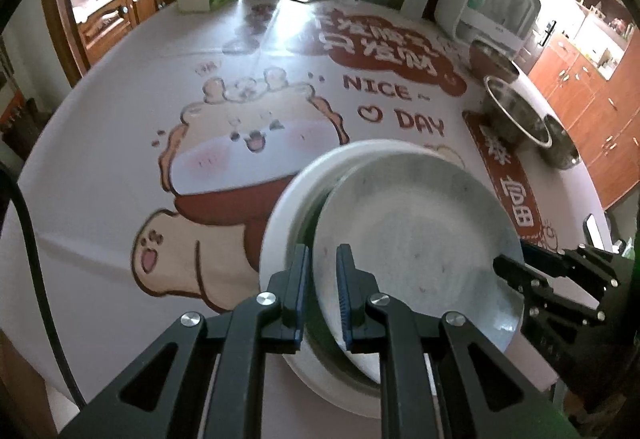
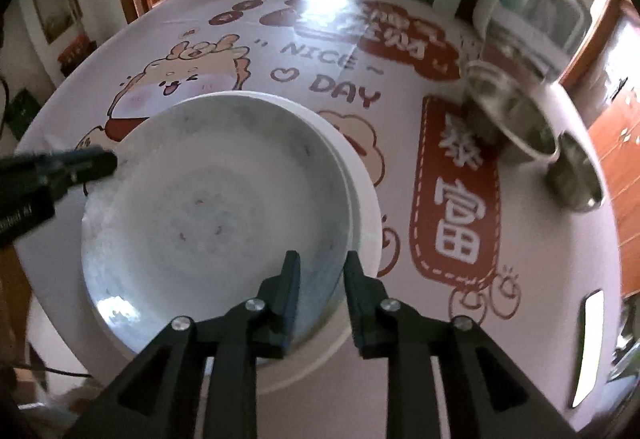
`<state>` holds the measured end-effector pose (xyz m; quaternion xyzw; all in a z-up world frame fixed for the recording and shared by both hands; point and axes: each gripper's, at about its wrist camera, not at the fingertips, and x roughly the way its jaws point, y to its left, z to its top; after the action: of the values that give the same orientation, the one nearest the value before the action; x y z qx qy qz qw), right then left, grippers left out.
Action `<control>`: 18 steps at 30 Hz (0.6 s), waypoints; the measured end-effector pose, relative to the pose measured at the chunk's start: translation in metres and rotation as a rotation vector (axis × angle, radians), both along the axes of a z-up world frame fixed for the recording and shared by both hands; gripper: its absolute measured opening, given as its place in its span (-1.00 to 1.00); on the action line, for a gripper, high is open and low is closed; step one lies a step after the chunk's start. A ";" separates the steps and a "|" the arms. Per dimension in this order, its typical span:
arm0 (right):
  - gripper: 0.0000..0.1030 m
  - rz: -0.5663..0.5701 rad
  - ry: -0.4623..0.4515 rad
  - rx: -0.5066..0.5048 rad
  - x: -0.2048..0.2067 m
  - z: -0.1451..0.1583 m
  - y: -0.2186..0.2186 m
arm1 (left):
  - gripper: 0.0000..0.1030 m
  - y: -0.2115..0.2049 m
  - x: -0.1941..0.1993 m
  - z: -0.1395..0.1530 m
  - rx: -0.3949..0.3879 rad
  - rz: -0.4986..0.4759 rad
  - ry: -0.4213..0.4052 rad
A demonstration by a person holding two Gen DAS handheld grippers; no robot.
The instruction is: Organize plates and bowls
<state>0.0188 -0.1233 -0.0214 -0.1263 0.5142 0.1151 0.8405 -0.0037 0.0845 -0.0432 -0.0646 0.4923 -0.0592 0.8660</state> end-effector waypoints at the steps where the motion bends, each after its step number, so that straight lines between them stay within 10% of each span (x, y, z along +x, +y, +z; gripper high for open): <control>1: -0.34 0.002 -0.021 -0.009 -0.002 0.003 0.000 | -0.69 0.001 0.000 0.002 -0.001 0.003 -0.005; 18: -0.17 -0.016 -0.055 0.136 -0.017 0.023 -0.028 | -0.06 -0.013 -0.007 0.026 -0.011 -0.047 -0.064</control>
<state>0.0014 -0.1509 0.0019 -0.0679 0.4829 0.1398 0.8618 -0.0107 0.0712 -0.0172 -0.0558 0.4652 -0.0846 0.8794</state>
